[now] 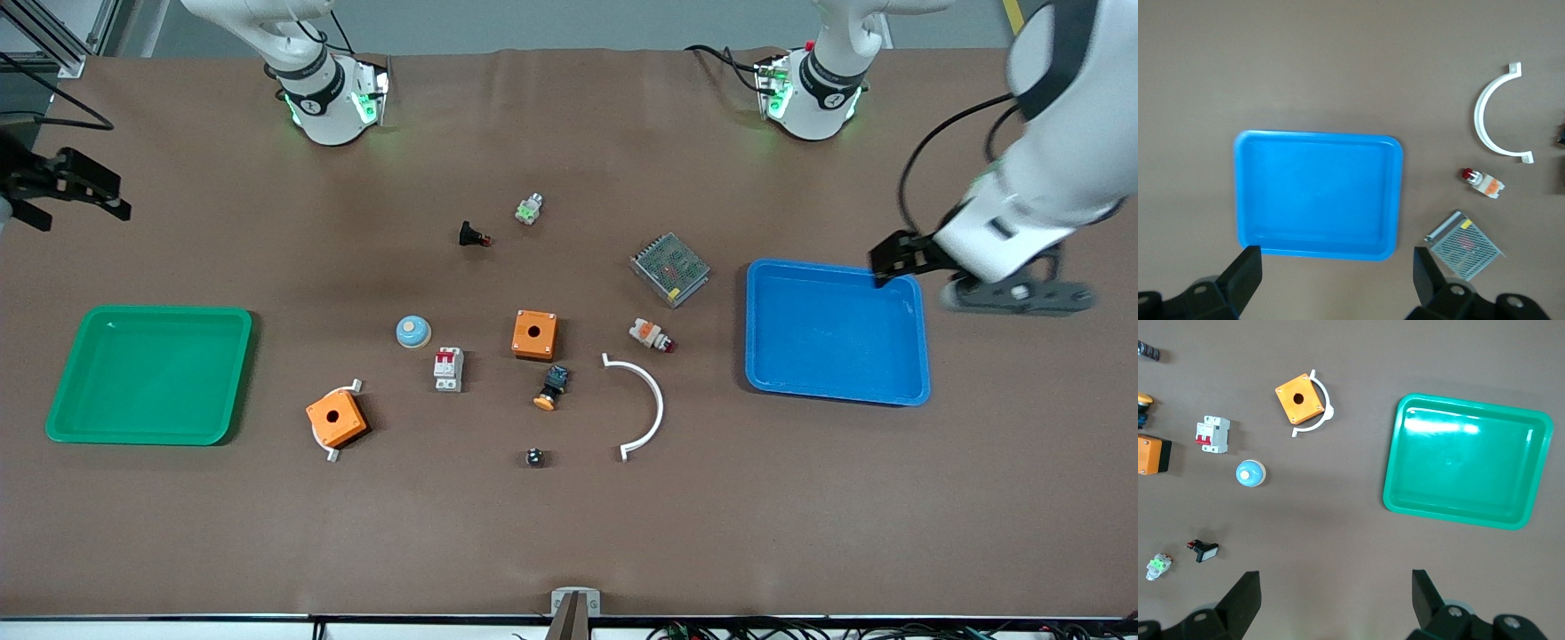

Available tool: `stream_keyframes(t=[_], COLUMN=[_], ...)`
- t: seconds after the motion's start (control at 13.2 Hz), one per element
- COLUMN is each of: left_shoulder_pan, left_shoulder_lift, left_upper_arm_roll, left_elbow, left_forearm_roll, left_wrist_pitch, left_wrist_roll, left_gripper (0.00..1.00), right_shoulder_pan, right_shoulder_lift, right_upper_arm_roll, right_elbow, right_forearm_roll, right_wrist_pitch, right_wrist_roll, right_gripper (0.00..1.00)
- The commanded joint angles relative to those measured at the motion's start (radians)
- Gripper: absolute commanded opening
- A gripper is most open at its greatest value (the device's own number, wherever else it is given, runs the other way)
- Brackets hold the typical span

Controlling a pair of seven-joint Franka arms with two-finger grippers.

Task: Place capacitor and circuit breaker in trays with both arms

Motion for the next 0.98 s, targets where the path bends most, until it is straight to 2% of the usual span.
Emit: stream_keyframes(t=[0.0,0.08,0.15,0.3,0.45,0.68,0.91], left_shoulder_pan=[-0.093,-0.138,-0.166,-0.222,-0.277,-0.374,-0.440], left_shoulder_lift=[0.190,0.262,0.323,0.391,0.477,0.574,0.703], left_upper_arm_roll=[-0.002,0.004,0.002,0.002,0.012,0.058,0.074], left_elbow=[0.172,0.237,0.269,0.265,0.268,0.276,0.328], left_forearm_roll=[-0.004,0.002,0.000,0.001,0.003,0.003,0.001], left_wrist_pitch=[-0.006,0.000,0.065,0.266,0.433,0.598,0.791], left_wrist_roll=[-0.123,-0.152,-0.174,-0.262,-0.371,-0.431,-0.533], left_gripper=[1.00,1.00,1.00,1.00,1.00,1.00,1.00], right_shoulder_pan=[0.058,0.078,0.108,0.157,0.206,0.256,0.285], right_shoulder_lift=[0.088,0.120,0.155,0.212,0.264,0.340,0.409], right_upper_arm_roll=[-0.001,-0.001,-0.001,-0.001,-0.001,-0.001,-0.001], right_elbow=[0.001,0.001,0.001,-0.002,-0.004,-0.004,-0.004], right_forearm_roll=[-0.004,-0.004,-0.004,-0.002,0.053,0.062,0.067], right_wrist_pitch=[0.053,0.073,0.099,0.154,0.213,0.277,0.341], right_wrist_roll=[0.061,0.098,0.118,0.143,0.175,0.218,0.255], right_gripper=[1.00,1.00,1.00,0.97,0.94,0.89,0.86])
